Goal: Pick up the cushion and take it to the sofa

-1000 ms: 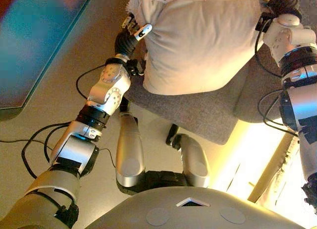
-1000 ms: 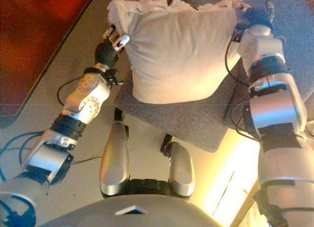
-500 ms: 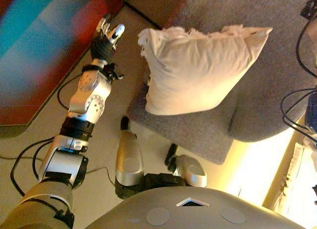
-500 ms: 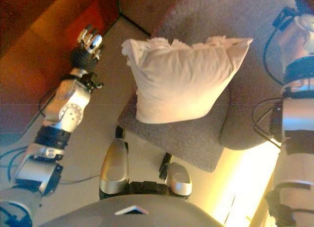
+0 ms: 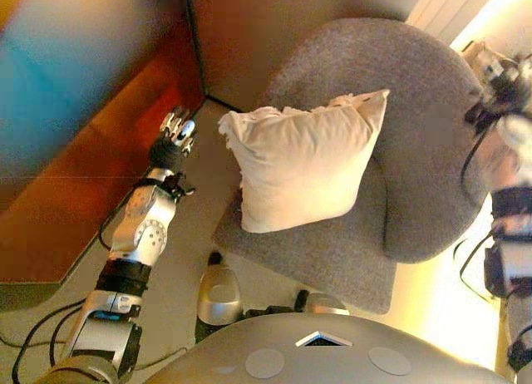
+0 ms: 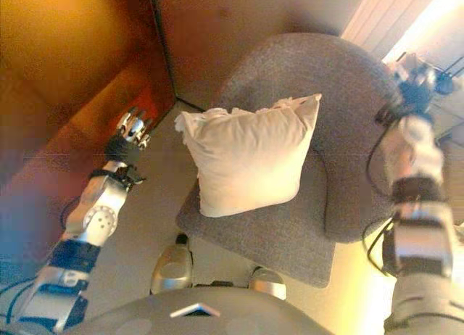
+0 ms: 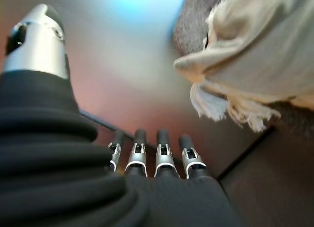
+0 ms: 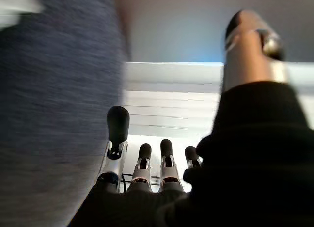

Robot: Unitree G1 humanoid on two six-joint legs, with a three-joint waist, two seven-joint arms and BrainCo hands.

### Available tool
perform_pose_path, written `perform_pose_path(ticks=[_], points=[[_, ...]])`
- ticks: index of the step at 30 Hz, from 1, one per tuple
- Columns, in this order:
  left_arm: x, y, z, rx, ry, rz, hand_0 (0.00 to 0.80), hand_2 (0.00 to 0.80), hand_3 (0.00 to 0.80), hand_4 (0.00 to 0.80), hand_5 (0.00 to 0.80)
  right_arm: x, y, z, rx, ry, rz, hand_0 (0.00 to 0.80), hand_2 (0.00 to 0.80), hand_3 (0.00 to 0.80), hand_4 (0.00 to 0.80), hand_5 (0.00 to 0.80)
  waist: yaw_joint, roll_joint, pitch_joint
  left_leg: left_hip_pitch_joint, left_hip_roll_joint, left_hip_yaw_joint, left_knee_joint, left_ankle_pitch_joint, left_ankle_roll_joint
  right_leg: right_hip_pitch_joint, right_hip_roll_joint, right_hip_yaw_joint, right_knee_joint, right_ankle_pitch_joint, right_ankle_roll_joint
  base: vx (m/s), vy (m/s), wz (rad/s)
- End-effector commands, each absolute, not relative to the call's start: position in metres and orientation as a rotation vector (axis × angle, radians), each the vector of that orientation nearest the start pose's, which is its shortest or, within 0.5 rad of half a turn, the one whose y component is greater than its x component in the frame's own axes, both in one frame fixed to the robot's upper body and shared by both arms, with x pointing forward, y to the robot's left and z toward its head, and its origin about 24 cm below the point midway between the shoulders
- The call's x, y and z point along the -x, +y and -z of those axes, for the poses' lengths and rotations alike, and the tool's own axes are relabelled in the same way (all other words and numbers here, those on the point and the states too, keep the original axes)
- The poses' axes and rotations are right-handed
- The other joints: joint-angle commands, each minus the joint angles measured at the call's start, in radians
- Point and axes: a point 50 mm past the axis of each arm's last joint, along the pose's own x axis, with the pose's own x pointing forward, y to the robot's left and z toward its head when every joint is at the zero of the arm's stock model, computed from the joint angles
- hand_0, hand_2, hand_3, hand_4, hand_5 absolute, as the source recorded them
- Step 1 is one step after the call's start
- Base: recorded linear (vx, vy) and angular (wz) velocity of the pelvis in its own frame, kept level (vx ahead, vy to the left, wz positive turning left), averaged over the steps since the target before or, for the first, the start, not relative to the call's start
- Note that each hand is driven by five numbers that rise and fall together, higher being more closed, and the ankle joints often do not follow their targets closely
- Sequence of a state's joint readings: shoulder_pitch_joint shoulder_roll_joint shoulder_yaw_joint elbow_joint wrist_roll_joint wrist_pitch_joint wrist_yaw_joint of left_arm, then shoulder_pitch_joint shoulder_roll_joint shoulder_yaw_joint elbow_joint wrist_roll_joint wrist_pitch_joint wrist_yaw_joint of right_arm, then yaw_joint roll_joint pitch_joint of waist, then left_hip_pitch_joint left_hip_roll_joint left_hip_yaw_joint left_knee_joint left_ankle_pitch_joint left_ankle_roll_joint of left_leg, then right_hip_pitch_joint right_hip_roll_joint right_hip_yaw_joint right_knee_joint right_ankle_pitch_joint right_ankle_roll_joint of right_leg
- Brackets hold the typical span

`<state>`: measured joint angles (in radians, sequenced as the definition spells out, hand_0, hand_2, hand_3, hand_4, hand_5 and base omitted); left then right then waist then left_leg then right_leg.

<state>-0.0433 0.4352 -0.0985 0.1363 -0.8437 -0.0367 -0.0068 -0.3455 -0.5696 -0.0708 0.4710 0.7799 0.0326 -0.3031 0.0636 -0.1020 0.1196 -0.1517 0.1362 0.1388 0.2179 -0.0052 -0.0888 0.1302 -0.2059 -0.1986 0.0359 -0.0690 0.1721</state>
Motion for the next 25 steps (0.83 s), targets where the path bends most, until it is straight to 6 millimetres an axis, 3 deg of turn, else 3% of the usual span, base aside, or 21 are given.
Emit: perform_pose_path(ticks=[1, 5, 7, 11, 16, 25], points=[[-0.255, 0.210, -0.044, 0.408, -0.015, 0.060, 0.000, 0.000, 0.000, 0.000, 0.000, -0.288, -0.289, -0.067, -0.378, -0.072, 0.380, 0.000, 0.000, 0.000, 0.000, 0.000, -0.014, 0.041, -0.038, 0.142, 0.042, 0.012, -0.101, -0.028, -0.036, -0.115, -0.032, 0.003, -0.030, 0.149, 0.051, -0.136, 0.053, -0.15], [-0.248, 0.211, -0.033, 0.469, 0.006, 0.054, 0.000, 0.000, 0.000, 0.000, 0.000, -0.267, -0.267, -0.030, -0.442, -0.002, 0.320, 0.000, 0.000, 0.000, 0.000, 0.000, -0.029, 0.049, -0.039, 0.158, 0.020, 0.027, -0.137, -0.022, -0.026, -0.121, -0.027, 0.000, -0.049, 0.162, 0.054, -0.106, 0.047, -0.18], [-0.238, 0.211, -0.032, 0.457, -0.032, 0.084, 0.000, 0.000, 0.000, 0.000, 0.000, -0.249, -0.243, -0.007, -0.445, 0.040, 0.231, 0.000, 0.000, 0.000, 0.000, 0.000, -0.038, 0.057, -0.035, 0.162, 0.000, 0.034, -0.181, -0.005, -0.019, -0.132, -0.022, -0.011, -0.064, 0.174, 0.052, -0.169, 0.068, -0.10], [-0.233, 0.213, -0.024, 0.508, -0.034, 0.071, 0.000, 0.000, 0.000, 0.000, 0.000, -0.236, -0.223, 0.010, -0.554, 0.073, 0.145, 0.000, 0.000, 0.000, 0.000, 0.000, -0.055, 0.062, -0.027, 0.159, -0.010, 0.039, -0.205, 0.009, -0.019, -0.149, -0.014, -0.016, -0.064, 0.177, 0.045, -0.104, 0.047, -0.10], [-0.223, 0.221, -0.026, 0.506, -0.106, 0.026, 0.000, 0.000, 0.000, 0.000, 0.000, -0.226, -0.210, 0.017, -0.726, 0.048, 0.149, 0.000, 0.000, 0.000, 0.000, 0.000, -0.062, 0.071, -0.015, 0.140, -0.020, 0.048, -0.186, 0.002, -0.013, -0.163, -0.017, -0.016, -0.057, 0.171, 0.040, -0.075, 0.040, -0.03], [-0.226, 0.209, -0.028, 0.514, -0.094, 0.037, 0.000, 0.000, 0.000, 0.000, 0.000, -0.235, -0.201, 0.010, -0.643, 0.043, 0.105, 0.000, 0.000, 0.000, 0.000, 0.000, -0.046, 0.075, -0.002, 0.125, -0.026, 0.041, -0.193, 0.005, -0.014, -0.164, -0.022, -0.031, -0.068, 0.175, 0.043, -0.048, 0.008, -0.01]])
